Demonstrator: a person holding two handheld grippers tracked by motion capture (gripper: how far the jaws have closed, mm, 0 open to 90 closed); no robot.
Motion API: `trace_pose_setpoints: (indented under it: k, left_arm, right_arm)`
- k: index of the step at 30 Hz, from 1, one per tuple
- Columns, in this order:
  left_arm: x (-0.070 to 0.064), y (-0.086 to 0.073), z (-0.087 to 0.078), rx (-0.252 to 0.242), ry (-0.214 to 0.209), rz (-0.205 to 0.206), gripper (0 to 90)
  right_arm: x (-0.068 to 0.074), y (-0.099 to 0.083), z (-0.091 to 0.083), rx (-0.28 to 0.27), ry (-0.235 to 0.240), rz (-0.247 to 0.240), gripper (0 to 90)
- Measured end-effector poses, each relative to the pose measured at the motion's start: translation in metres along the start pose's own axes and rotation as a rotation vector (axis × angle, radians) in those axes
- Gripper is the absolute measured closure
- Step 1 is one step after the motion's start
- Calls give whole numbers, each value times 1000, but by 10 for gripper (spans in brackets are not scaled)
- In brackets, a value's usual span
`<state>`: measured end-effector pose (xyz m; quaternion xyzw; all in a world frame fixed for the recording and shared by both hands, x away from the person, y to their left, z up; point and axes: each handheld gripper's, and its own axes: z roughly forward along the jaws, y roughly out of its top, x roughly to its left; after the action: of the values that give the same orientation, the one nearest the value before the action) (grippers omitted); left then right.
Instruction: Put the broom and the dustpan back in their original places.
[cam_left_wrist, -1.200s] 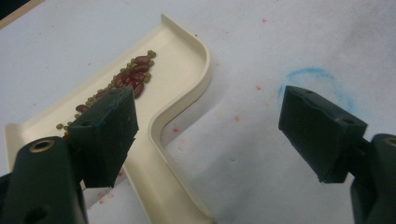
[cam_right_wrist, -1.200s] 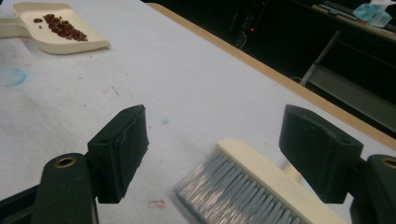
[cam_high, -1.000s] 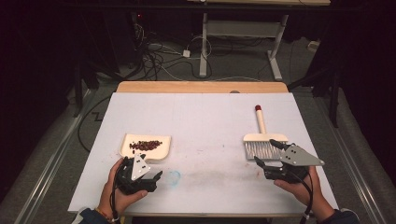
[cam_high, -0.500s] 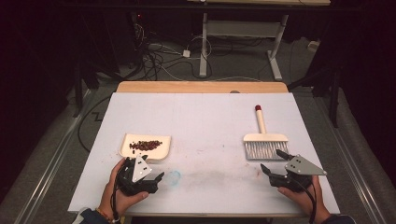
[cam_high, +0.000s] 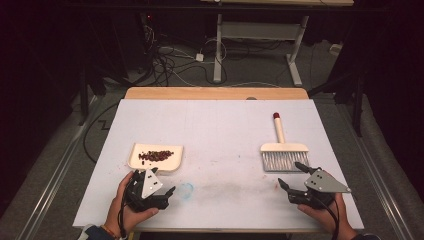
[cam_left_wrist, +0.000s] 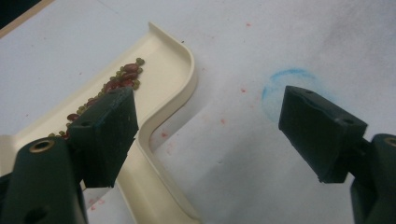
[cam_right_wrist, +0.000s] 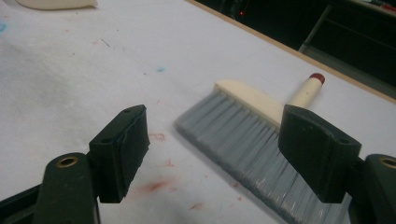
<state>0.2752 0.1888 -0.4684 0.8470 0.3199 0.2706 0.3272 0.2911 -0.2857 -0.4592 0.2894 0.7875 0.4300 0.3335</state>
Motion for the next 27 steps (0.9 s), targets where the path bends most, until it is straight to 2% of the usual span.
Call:
trace_pose_setpoints:
  k: [9,21,27]
  left_arm:
    - [0,-1,2,6,-7,0,196]
    - [-2,0,3,19,-15,1,189]
    - [-2,1,4,22,-23,5,189]
  right_arm:
    - [0,3,6,-1,13,-4,253]
    - [-2,3,5,-1,-4,-4,253]
    - [0,2,6,3,5,-10,250]
